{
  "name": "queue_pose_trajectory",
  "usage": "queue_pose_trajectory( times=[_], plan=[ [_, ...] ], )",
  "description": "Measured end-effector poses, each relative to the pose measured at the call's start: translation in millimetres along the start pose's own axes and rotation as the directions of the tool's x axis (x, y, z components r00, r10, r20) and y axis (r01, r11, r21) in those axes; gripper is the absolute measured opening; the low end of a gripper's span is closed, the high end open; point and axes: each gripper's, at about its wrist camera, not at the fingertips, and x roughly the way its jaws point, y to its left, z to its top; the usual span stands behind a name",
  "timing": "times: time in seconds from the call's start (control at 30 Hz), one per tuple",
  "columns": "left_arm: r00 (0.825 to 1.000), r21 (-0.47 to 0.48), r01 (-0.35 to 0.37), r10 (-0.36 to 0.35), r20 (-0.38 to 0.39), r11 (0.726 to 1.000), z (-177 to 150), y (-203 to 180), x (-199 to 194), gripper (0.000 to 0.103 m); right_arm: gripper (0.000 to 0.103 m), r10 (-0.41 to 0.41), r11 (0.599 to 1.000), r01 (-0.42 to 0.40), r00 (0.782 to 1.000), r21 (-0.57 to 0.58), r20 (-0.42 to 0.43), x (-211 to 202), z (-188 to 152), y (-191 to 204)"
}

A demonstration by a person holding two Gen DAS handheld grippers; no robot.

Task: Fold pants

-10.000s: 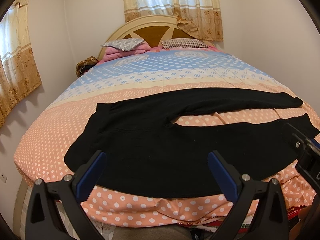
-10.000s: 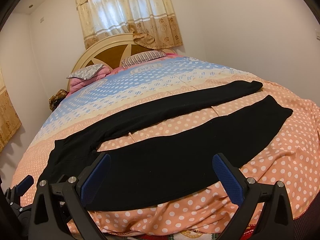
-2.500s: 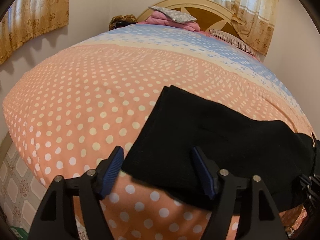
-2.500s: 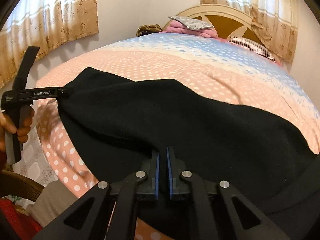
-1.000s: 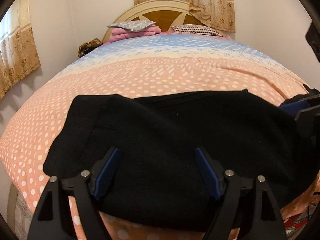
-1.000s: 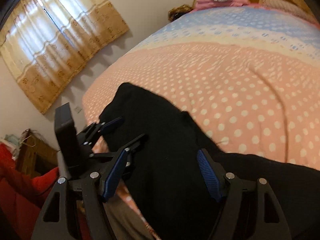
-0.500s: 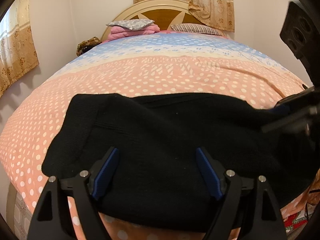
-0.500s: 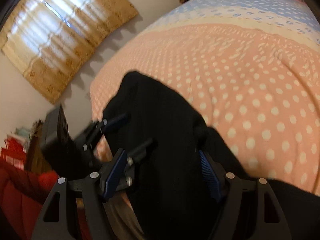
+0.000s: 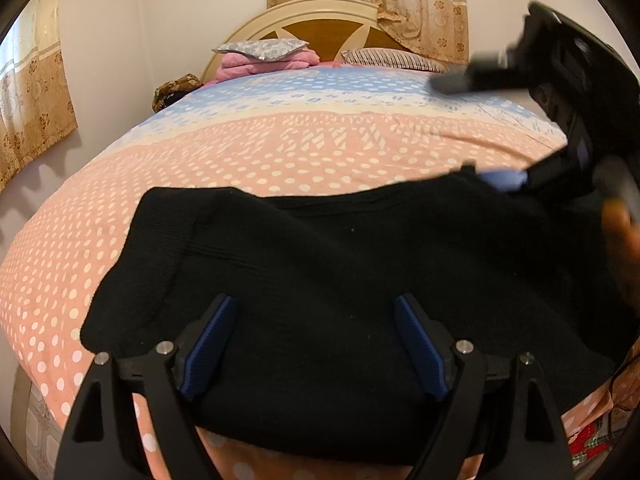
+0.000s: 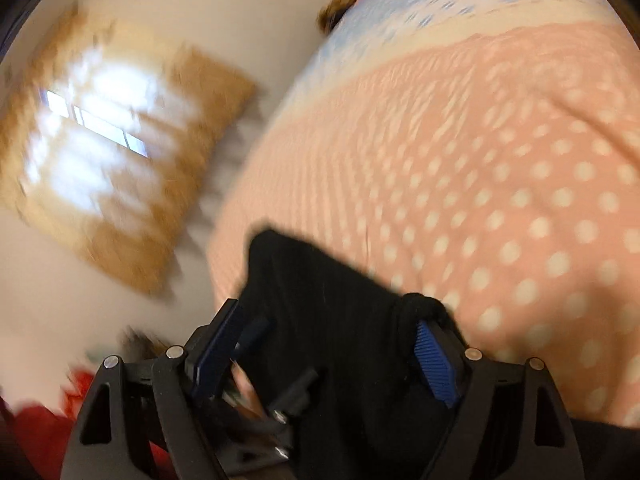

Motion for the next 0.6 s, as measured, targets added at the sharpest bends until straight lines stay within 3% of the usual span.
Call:
queue_pose_trajectory(
  times=[0.07,0.13,0.17,0.2,0.23,0.27,0.33,0.37,0.47,0.53,0.6],
  plan=[
    [1.000,0.004,0.000,0.000,-0.002,1.000,0,0,0,0.085,0.082,0.059,0.994,-0.064,0.997,0.094,0.048,-16,11,-15],
    [1.000,0.006,0.004,-0.004,0.000,1.000,-1,0,0,0.085,0.070,0.138,0.965,-0.151,0.988,0.216,0.072,-25,18,-39],
    [1.000,0.010,0.002,-0.002,0.001,1.000,-2,-1,1,0.085,0.057,0.153,0.951,-0.166,0.986,0.262,0.066,-26,20,-50],
    [1.000,0.018,0.000,0.000,0.005,1.000,-2,-2,0,0.085,0.036,0.148,0.944,-0.159,0.987,0.289,0.063,-28,21,-59],
    [1.000,0.022,-0.002,0.002,0.006,1.000,-3,-2,0,0.085,0.031,0.091,0.952,-0.114,0.992,0.284,0.093,-37,22,-64],
    [1.000,0.022,-0.002,0.002,0.004,1.000,-2,-3,0,0.085,0.028,0.040,0.955,-0.077,0.990,0.286,0.133,-50,25,-71],
    [1.000,0.021,0.000,0.000,0.004,1.000,-2,-3,-1,0.086,0.029,0.042,0.941,-0.103,0.981,0.323,0.190,-73,27,-78],
    [1.000,0.020,0.008,-0.008,0.008,1.000,-2,-3,-2,0.086,0.031,0.011,0.947,-0.074,0.979,0.312,0.201,-84,26,-74],
    [0.999,0.011,0.033,-0.033,0.017,0.999,4,0,-7,0.085,0.039,-0.142,0.973,0.102,0.973,0.209,0.183,-104,12,-44],
    [0.996,0.010,0.062,-0.063,0.057,0.998,14,0,-18,0.085,0.040,-0.228,0.966,0.194,0.951,0.172,0.208,-121,-5,-29],
    [0.988,0.017,0.080,-0.082,0.130,0.997,28,-5,-31,0.086,0.041,-0.327,0.943,0.292,0.904,0.161,0.275,-148,-22,-22]
  ],
)
